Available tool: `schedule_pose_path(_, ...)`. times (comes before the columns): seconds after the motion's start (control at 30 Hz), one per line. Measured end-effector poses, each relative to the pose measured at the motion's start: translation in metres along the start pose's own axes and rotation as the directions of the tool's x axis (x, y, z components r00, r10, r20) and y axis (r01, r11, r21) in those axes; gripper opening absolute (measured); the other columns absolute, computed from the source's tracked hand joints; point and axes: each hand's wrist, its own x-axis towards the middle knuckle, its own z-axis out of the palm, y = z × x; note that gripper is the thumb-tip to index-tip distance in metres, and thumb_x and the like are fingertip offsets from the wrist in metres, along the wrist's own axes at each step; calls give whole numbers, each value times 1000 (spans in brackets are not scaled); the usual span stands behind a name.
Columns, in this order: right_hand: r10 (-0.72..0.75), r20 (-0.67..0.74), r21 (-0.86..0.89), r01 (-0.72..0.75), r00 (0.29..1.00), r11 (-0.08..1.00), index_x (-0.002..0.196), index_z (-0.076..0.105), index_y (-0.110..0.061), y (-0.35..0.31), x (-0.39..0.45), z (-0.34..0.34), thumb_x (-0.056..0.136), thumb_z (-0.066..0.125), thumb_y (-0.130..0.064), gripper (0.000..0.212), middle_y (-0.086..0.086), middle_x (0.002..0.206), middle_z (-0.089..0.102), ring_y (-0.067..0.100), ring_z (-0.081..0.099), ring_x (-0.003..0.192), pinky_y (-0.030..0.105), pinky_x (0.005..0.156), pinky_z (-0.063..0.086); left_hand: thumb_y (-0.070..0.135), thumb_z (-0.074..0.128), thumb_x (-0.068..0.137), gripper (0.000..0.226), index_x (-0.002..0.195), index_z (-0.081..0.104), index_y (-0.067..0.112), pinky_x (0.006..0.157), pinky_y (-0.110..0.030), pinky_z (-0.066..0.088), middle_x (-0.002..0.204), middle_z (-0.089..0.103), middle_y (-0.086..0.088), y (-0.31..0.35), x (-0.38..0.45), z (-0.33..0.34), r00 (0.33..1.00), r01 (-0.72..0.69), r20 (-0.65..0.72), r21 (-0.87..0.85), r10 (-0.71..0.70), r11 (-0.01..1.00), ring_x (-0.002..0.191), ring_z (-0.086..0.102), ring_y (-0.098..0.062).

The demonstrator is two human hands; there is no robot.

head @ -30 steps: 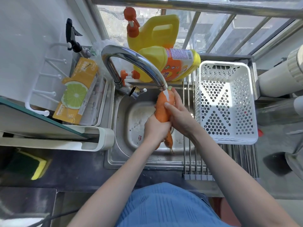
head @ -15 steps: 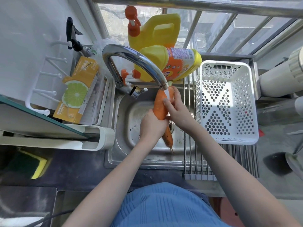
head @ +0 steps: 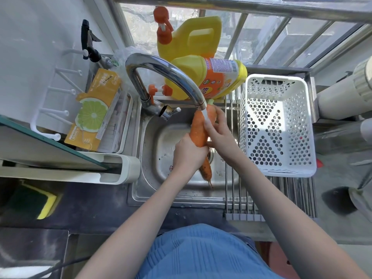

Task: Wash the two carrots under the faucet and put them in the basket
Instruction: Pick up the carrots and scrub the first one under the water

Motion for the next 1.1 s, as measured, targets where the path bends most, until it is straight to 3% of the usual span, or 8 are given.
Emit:
schedule_pose_path(0.13,-107,-70,-192,92,992,977,149,19,-25,-7,-2,7,100,42,-41,56,-2,127,54,16,58,107,38,94,49,32,59,77,20,83,61,14,51,-31,50,71,66,-3,3,0,1,1000,-30,2,-10,30,1000,63,65,-24)
schedule_pose_path(0.33,-107,-355,-209,33,929,977,132,35,-6,-16,2,23,106,27,-33,38,10,104,59,33,62,99,25,68,34,21,53,85,12,84,59,11,49,-26,36,74,64,-3,5,-6,5,996,-87,-26,47,88,995,65,59,-22)
schedule_pose_path(0.53,29,65,-90,-23,997,996,145,12,-29,1,7,5,98,48,-39,61,9,142,40,28,54,121,51,99,48,32,57,72,21,83,60,14,50,-34,52,68,65,-7,-1,7,-5,997,12,75,-5,-11,1000,58,62,-27)
schedule_pose_path(0.67,-48,-133,-194,21,990,981,146,21,-16,-11,7,21,104,37,-30,47,-5,121,49,19,54,106,22,82,40,35,50,71,30,85,59,10,47,-30,45,73,65,-7,2,1,-2,1000,-6,13,-40,7,999,61,62,-28)
schedule_pose_path(0.73,-6,-228,-214,-44,974,976,140,31,-10,-19,10,28,106,29,-27,38,-17,96,44,29,58,97,20,63,32,29,51,78,19,82,56,11,46,-25,37,71,63,-5,1,-2,-1,999,-35,14,-4,35,999,59,60,-26)
schedule_pose_path(0.8,-13,-198,-215,-31,980,976,138,30,-7,-20,10,27,105,30,-27,38,-14,98,46,33,59,103,22,60,32,24,54,82,11,79,55,13,44,-24,38,68,61,-4,0,0,-3,999,-45,19,10,45,999,56,59,-25)
schedule_pose_path(0.93,-18,50,-216,29,999,976,151,6,-15,-17,-1,11,102,45,-30,65,6,140,42,21,48,125,28,100,40,25,60,84,12,83,59,12,42,-25,42,63,61,-5,0,7,-6,997,6,73,-83,0,997,52,58,-25)
schedule_pose_path(1.1,36,-277,-36,-48,960,998,129,33,-11,-20,12,25,103,36,-39,39,12,120,55,22,55,101,33,85,41,17,57,77,8,83,60,12,48,-31,49,69,64,-4,1,5,4,999,-33,28,-26,34,999,61,64,-28)
